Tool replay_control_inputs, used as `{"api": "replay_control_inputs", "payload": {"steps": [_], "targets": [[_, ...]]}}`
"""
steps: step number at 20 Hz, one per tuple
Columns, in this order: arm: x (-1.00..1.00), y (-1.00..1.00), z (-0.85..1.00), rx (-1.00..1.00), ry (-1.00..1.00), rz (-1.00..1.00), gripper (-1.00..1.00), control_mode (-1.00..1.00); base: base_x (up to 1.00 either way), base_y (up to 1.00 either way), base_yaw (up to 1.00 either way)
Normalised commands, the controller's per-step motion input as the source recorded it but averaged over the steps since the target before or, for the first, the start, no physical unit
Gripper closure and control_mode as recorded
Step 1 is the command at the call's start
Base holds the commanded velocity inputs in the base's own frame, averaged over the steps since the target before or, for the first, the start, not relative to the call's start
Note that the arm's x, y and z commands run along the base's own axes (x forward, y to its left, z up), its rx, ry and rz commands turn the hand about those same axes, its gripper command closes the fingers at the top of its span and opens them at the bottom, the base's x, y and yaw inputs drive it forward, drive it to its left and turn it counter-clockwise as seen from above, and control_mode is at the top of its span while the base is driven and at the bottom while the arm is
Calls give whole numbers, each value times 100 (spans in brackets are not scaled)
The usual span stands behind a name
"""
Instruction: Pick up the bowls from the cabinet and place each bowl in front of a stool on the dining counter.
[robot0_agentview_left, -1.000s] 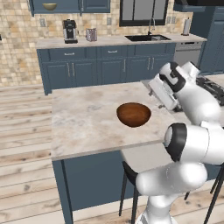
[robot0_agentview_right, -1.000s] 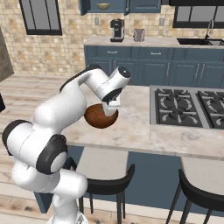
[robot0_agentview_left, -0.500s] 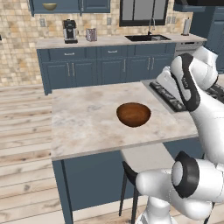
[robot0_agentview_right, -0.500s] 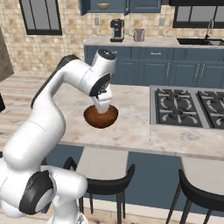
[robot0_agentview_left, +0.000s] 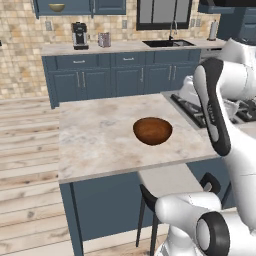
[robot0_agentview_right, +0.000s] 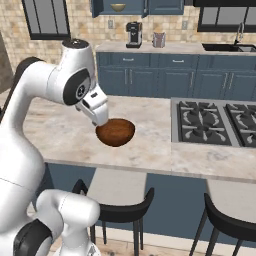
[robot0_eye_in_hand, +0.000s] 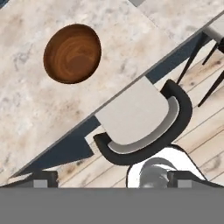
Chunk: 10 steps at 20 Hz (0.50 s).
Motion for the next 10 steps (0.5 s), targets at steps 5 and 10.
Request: {"api": "replay_control_inputs", "payload": {"steps": [5,10], "targets": [[-78,3,28,-17,-23,24,-100,-100,0,0,0],[-63,5,5,-6,-29,23,-100,-100,0,0,0]]}}
